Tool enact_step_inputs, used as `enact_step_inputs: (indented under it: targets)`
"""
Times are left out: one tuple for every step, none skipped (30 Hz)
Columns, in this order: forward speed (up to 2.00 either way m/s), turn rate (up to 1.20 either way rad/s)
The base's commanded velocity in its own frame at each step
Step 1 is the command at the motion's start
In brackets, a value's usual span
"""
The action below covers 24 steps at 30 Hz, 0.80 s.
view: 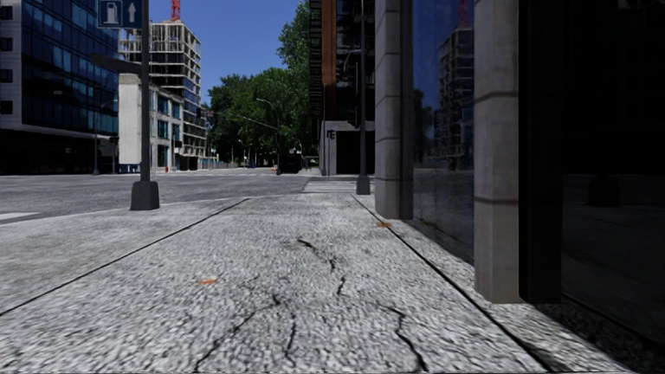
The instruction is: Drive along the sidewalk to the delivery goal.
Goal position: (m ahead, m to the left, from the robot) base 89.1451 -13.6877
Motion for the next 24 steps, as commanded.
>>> enact_step_inputs:
  targets:
    - [2.0, 0.0]
    - [2.0, 0.0]
    - [2.0, 0.0]
    - [2.0, 0.0]
    - [2.0, 0.0]
    - [2.0, 0.0]
    - [2.0, 0.0]
    - [2.0, 0.0]
    - [2.0, 0.0]
    - [2.0, 0.0]
    - [2.0, 0.0]
    - [2.0, 0.0]
    - [2.0, 0.0]
    - [2.0, 0.0]
    - [2.0, 0.0]
    - [2.0, 0.0]
    - [2.0, 0.0]
    - [2.0, 0.0]
    - [2.0, 0.0]
    - [2.0, 0.0]
    - [2.0, 0.0]
    - [2.0, 0.0]
    - [2.0, 0.0]
    - [2.0, 0.0]
